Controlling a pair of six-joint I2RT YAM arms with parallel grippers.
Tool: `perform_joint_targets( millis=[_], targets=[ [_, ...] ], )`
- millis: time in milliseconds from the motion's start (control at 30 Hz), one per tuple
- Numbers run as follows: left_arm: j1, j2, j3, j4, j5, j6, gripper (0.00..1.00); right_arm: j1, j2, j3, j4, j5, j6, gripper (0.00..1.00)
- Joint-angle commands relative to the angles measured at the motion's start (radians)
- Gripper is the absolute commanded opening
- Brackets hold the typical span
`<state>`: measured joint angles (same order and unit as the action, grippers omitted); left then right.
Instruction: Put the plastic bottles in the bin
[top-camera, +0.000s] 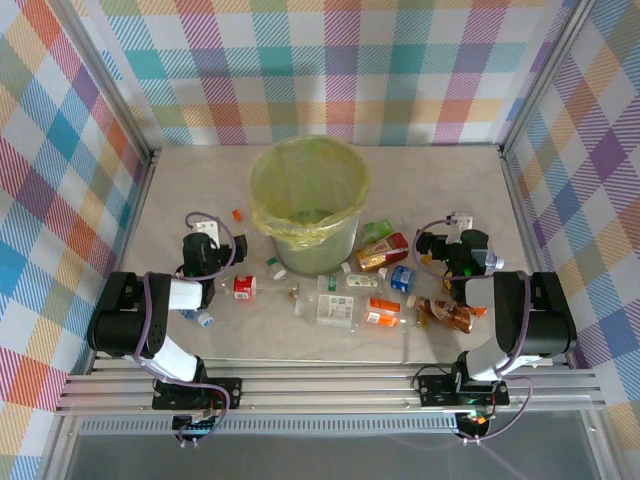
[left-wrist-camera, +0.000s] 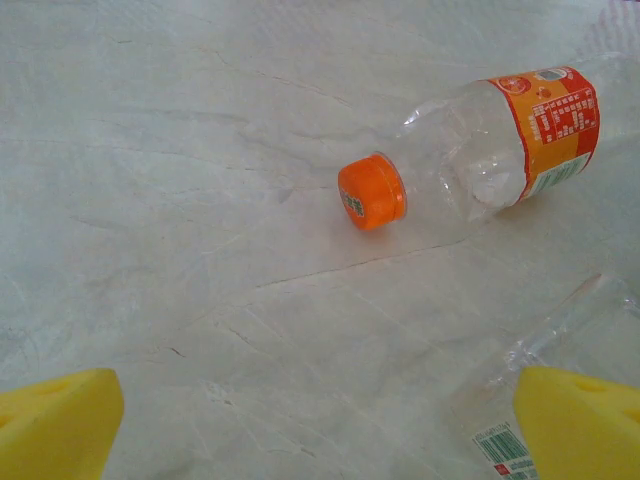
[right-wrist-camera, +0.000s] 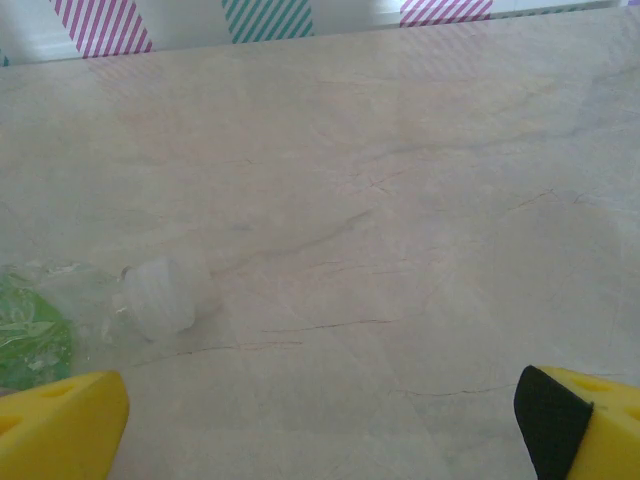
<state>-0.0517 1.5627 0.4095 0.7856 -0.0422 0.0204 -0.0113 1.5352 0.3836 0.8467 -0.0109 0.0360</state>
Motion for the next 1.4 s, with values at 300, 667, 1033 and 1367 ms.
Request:
perform_joint_targets(
  millis=[300,667,1033,1367],
  targets=[
    [-0.006,0.004,0.017,0.017,0.004,0.017,1.00,0.005,0.000,0.019,0.000,-0.012,-0.014,1.00],
    [-0.007,0.004,0.017,0.015,0.005,0.016,1.00,0.007,0.000,0.020,0.000,-0.011,-0.015,1.00],
    [-0.006,0.005,0.019,0.012,0.004,0.016,1.00,0.007,0.000,0.020,0.000,-0.012,-0.014,1.00],
    [-0.004,-0.011,0.030,-0.020,0.008,0.016,1.00,0.006,-0.009,0.031,-0.029,-0.008,-0.012,1.00]
  ],
)
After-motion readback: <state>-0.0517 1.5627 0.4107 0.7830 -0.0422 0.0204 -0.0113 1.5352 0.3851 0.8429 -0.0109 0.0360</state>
